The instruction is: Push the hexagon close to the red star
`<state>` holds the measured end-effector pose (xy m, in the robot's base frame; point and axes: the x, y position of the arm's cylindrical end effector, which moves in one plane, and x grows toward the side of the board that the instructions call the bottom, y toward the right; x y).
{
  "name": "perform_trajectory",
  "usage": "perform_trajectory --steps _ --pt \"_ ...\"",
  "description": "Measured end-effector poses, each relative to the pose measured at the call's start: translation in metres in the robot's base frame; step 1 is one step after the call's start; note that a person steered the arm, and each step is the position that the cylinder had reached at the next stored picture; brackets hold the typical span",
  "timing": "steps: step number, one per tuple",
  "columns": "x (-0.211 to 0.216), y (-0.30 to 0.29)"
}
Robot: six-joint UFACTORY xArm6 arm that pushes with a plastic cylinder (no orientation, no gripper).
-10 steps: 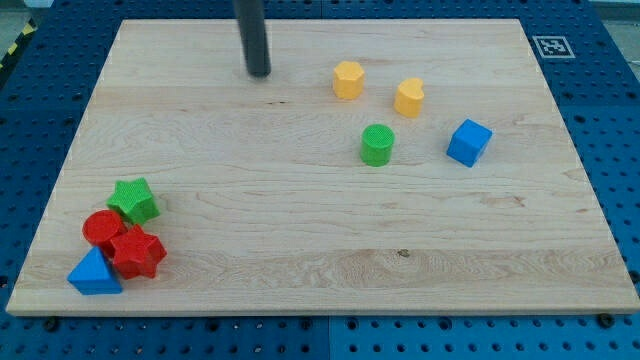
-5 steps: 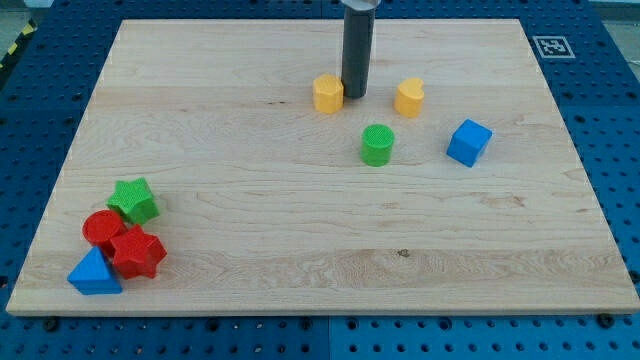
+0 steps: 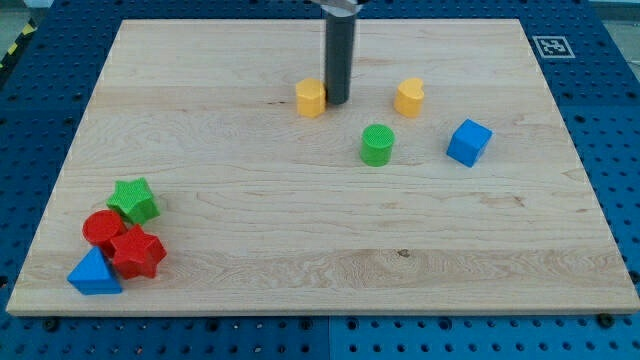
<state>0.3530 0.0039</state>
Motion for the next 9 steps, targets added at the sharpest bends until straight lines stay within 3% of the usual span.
perform_trajectory --steps 2,6,9 --pt "0.000 -0.076" --pt "0.011 -0.156" --pt "0.071 -0.162"
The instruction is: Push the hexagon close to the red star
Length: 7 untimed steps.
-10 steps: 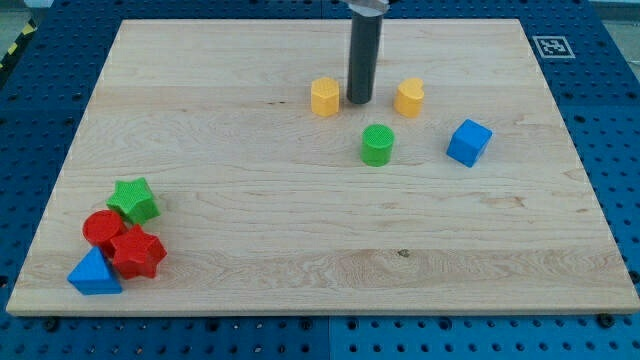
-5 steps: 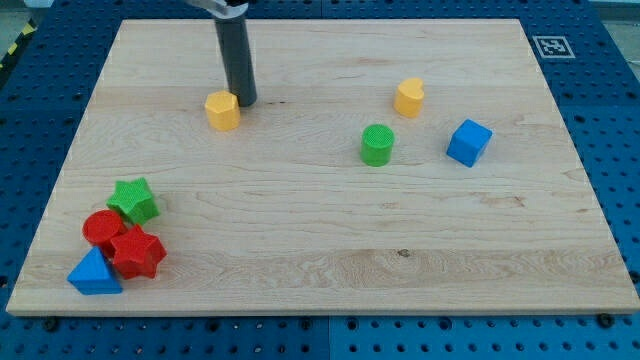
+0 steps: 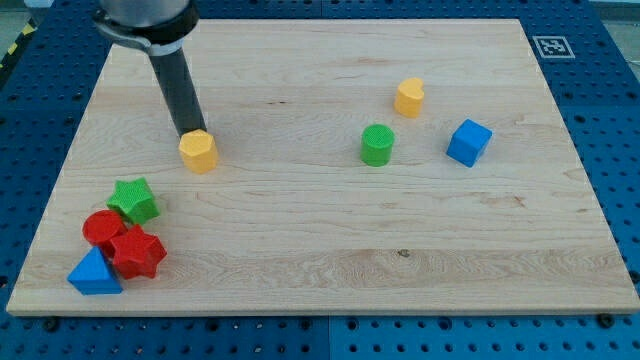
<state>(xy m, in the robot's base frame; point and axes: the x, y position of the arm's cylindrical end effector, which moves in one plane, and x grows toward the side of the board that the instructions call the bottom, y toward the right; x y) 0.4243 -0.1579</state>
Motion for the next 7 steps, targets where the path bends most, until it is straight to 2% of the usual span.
perform_trajectory --steps 3,5,7 --pt "0.062 0.030" --pt "0.060 0.087" --pt "0.089 0.067"
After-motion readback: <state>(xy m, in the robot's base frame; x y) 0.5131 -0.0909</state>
